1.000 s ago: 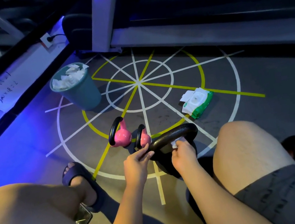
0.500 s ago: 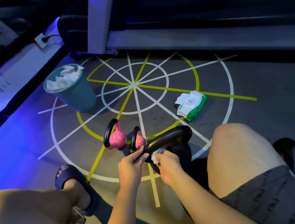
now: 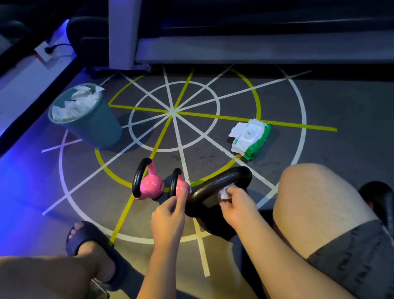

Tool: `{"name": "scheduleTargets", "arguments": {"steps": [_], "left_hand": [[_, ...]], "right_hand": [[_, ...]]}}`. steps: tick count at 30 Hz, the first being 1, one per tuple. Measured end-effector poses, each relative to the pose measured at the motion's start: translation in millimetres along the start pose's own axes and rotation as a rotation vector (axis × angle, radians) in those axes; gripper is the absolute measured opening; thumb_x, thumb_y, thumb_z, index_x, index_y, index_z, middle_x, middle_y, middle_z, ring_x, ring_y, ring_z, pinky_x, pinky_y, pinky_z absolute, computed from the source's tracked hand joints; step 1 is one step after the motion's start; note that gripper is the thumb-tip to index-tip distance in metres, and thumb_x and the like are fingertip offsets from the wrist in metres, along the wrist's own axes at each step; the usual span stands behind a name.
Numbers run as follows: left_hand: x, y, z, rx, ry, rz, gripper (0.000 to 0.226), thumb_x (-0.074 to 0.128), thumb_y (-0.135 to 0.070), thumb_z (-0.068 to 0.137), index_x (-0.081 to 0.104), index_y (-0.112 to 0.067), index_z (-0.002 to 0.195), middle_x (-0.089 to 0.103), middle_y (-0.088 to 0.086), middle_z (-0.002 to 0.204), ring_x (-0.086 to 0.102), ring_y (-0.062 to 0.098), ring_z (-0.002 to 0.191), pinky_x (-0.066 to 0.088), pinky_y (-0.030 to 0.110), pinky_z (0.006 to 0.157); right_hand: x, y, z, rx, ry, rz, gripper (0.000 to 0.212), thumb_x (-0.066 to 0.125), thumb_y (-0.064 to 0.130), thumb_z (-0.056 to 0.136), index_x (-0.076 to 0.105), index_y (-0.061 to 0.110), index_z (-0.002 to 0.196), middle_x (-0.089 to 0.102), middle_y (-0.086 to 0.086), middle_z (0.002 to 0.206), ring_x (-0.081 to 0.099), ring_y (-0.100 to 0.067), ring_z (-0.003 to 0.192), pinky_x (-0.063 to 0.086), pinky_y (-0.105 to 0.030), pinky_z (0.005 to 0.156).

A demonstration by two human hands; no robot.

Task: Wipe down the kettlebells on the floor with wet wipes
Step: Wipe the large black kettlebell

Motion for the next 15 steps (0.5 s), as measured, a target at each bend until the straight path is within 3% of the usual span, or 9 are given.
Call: {"name": "scheduleTargets", "arguments": {"steps": [2,4,6,8,10,12,13,15], "left_hand": [[2.9,-12.5,5.5,0.027,0.027,0.005,0.051,0.048,-0.070,0.094,0.075,-0.027,0.084,0.072,-0.002,0.081,0.065,0.009,0.084,0.051,0.031,0.074],[8.7,-26.4,13.6,0.105,0.117,0.041,0.037,0.054,-0.062,0.095,0.074,-0.033,0.105,0.072,-0.015,0.094,0.065,0.000,0.092,0.049,0.017,0.075],[16.8,-35.2,23.6,0.172,0.244,0.110,0.050,0.055,-0.061,0.094,0.062,-0.031,0.133,0.062,-0.019,0.121,0.057,-0.003,0.111,0.043,0.017,0.091],[28.5,-34.3,31.6,0.154,0.391,0.138,0.061,0.049,-0.061,0.097,0.046,-0.029,0.149,0.049,-0.014,0.142,0.043,0.005,0.134,0.034,0.027,0.110],[39.8,-28.0,33.1,0.095,0.485,0.176,0.059,0.040,-0.061,0.101,0.040,-0.032,0.153,0.039,-0.008,0.152,0.026,0.015,0.146,0.022,0.036,0.119],[45.4,-22.0,32.7,0.063,0.472,0.207,0.054,0.035,-0.063,0.101,0.043,-0.039,0.148,0.037,-0.007,0.148,0.020,0.023,0.146,0.020,0.045,0.121],[46.4,-20.4,32.7,0.064,0.455,0.217,0.051,0.034,-0.064,0.100,0.045,-0.041,0.145,0.036,-0.008,0.144,0.021,0.025,0.143,0.021,0.047,0.121],[47.2,-18.6,33.5,0.065,0.448,0.224,0.048,0.032,-0.063,0.101,0.047,-0.042,0.141,0.035,-0.009,0.138,0.021,0.024,0.140,0.022,0.047,0.120]], "right_hand": [[-7.9,9.4,-0.8,-0.099,-0.110,-0.117,0.035,0.053,0.015,0.098,0.053,0.009,0.133,0.060,-0.008,0.126,0.057,-0.024,0.114,0.041,-0.024,0.090],[-11.2,12.9,4.8,-0.135,-0.174,-0.176,0.040,0.049,0.012,0.100,0.050,0.008,0.140,0.057,-0.012,0.136,0.054,-0.027,0.124,0.041,-0.028,0.099],[-8.7,15.8,6.2,-0.119,-0.177,-0.136,0.045,0.046,0.008,0.100,0.045,0.008,0.145,0.053,-0.014,0.142,0.052,-0.029,0.128,0.040,-0.030,0.103],[-7.1,13.2,8.0,-0.104,-0.185,-0.179,0.047,0.043,0.005,0.100,0.041,0.008,0.147,0.052,-0.014,0.142,0.050,-0.030,0.129,0.040,-0.031,0.105],[-10.4,8.3,10.4,-0.107,-0.194,-0.221,0.043,0.044,0.003,0.098,0.046,0.006,0.141,0.056,-0.015,0.133,0.053,-0.032,0.127,0.041,-0.034,0.105],[-9.7,6.7,17.0,-0.088,-0.178,-0.080,0.032,0.048,0.004,0.095,0.053,0.006,0.127,0.061,-0.017,0.120,0.060,-0.032,0.115,0.050,-0.039,0.098],[-11.8,5.0,21.0,0.030,-0.170,0.111,0.030,0.049,0.004,0.096,0.054,0.006,0.125,0.061,-0.017,0.118,0.062,-0.032,0.110,0.053,-0.037,0.095],[-9.1,4.3,29.1,0.085,-0.193,0.205,0.030,0.048,0.005,0.098,0.053,0.006,0.128,0.061,-0.018,0.117,0.065,-0.029,0.103,0.057,-0.027,0.086]]}}
Point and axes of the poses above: each hand's wrist, its own z-axis towards the middle knuckle, its own x-axis out of the palm, y = z × x, the point moved 3 cm from there along z, towards the middle knuckle
